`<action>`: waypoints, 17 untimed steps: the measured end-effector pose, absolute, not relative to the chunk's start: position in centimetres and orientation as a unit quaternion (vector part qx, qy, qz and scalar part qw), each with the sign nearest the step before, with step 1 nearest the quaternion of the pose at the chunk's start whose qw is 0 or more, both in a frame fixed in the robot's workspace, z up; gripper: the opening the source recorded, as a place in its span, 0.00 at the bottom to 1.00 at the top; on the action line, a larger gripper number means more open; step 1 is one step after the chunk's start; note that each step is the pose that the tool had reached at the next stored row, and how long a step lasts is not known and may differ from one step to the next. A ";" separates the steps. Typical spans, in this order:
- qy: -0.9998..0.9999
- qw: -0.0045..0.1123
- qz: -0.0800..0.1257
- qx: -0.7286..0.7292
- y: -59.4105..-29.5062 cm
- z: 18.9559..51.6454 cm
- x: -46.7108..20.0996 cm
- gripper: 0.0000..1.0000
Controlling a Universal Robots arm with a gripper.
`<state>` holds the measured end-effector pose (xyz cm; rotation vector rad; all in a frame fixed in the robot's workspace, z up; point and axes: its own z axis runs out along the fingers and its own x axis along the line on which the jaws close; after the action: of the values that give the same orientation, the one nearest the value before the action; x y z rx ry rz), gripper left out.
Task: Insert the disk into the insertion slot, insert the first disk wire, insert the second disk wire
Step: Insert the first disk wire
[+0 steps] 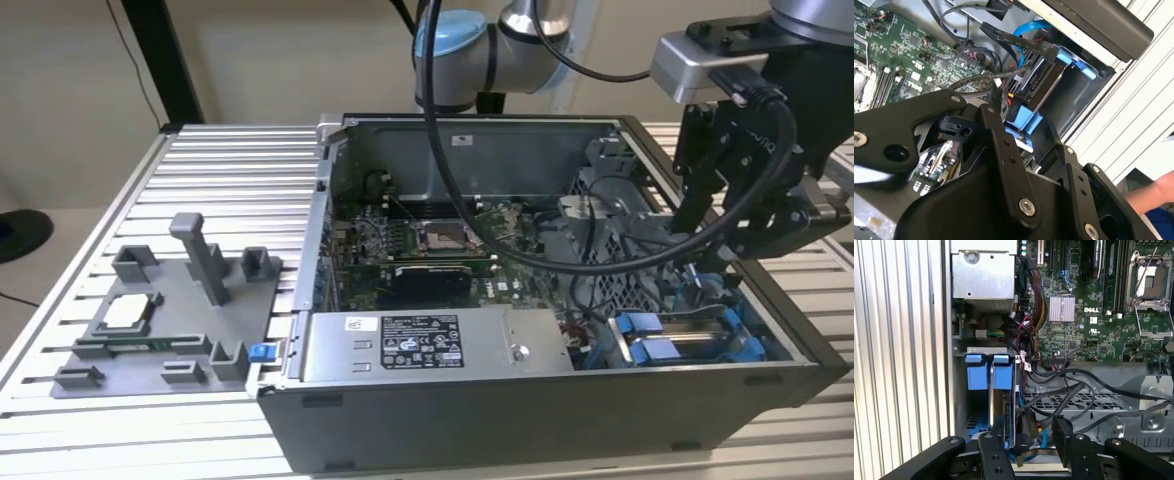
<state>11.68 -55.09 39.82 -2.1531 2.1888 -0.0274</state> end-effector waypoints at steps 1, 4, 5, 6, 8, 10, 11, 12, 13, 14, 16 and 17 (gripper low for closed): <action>0.712 0.036 -0.009 -0.701 -55.1 39.8 11.7 1.00; 0.712 0.036 -0.009 -0.701 -55.1 39.8 11.7 1.00; 0.712 0.036 -0.009 -0.701 -55.1 39.8 11.7 1.00; 0.712 0.036 -0.009 -0.701 -55.1 39.8 11.7 1.00; 0.712 0.036 -0.009 -0.701 -55.1 39.8 11.7 1.00; 0.712 0.036 -0.009 -0.701 -55.1 39.7 11.7 1.00; 0.712 0.036 -0.009 -0.701 -55.1 39.7 11.7 1.00; 0.712 0.036 -0.009 -0.701 -55.1 39.7 11.7 1.00; 0.712 0.036 -0.009 -0.701 -55.1 39.6 11.7 1.00; 0.712 0.036 -0.009 -0.701 -55.1 39.5 11.6 0.00; 0.712 0.036 -0.009 -0.701 -55.1 39.4 11.6 0.00; 0.712 0.036 -0.009 -0.701 -55.1 39.3 11.6 0.00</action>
<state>11.61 -55.14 39.35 -2.1533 2.1887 -0.0274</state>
